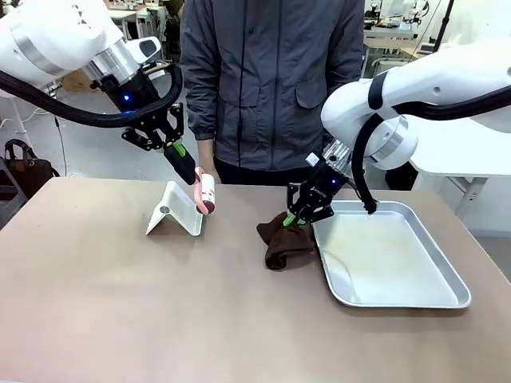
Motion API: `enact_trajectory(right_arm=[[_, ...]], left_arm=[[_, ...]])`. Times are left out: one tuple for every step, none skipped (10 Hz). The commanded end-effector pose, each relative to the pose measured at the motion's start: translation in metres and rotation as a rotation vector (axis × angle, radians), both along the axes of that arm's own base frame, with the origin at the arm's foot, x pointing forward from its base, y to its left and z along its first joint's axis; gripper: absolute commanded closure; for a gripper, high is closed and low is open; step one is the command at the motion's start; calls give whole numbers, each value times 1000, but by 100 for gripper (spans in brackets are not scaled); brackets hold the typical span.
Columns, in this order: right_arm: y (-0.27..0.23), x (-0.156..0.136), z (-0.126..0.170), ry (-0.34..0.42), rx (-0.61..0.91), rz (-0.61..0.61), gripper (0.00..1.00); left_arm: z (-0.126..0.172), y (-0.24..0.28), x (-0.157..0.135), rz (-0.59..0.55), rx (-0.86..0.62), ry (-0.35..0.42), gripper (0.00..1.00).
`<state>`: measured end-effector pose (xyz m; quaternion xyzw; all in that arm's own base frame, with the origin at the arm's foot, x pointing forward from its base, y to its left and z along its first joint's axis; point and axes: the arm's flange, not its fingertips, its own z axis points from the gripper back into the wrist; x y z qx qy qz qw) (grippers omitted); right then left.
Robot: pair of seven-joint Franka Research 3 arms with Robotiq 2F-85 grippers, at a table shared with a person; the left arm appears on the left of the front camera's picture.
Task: Clean the surface of the table.
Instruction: Return the Lint Roller and towel to their original positions.
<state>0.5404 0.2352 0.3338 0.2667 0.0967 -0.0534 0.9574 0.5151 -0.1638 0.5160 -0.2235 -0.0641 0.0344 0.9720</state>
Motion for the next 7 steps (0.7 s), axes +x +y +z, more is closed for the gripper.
enact_trajectory(right_arm=[[-1, -1, 3, -7, 3, -4, 88], [-1, -1, 3, -7, 3, -4, 88], [-1, -1, 3, -7, 3, -4, 88], [-1, -1, 3, -7, 3, -4, 88], [-1, -1, 3, -7, 3, -4, 88], [0, 0, 0, 0, 0, 0, 88], [10, 0, 1, -1, -33, 16, 88]], left_arm=[[0, 1, -2, 7, 3, 6, 77], [0, 1, -2, 7, 3, 6, 77], [0, 1, -2, 7, 3, 6, 77], [0, 1, -2, 7, 3, 6, 77], [-1, 0, 0, -1, 0, 3, 77], [-15, 3, -4, -24, 25, -2, 77], [-24, 11, -6, -44, 27, 14, 77]])
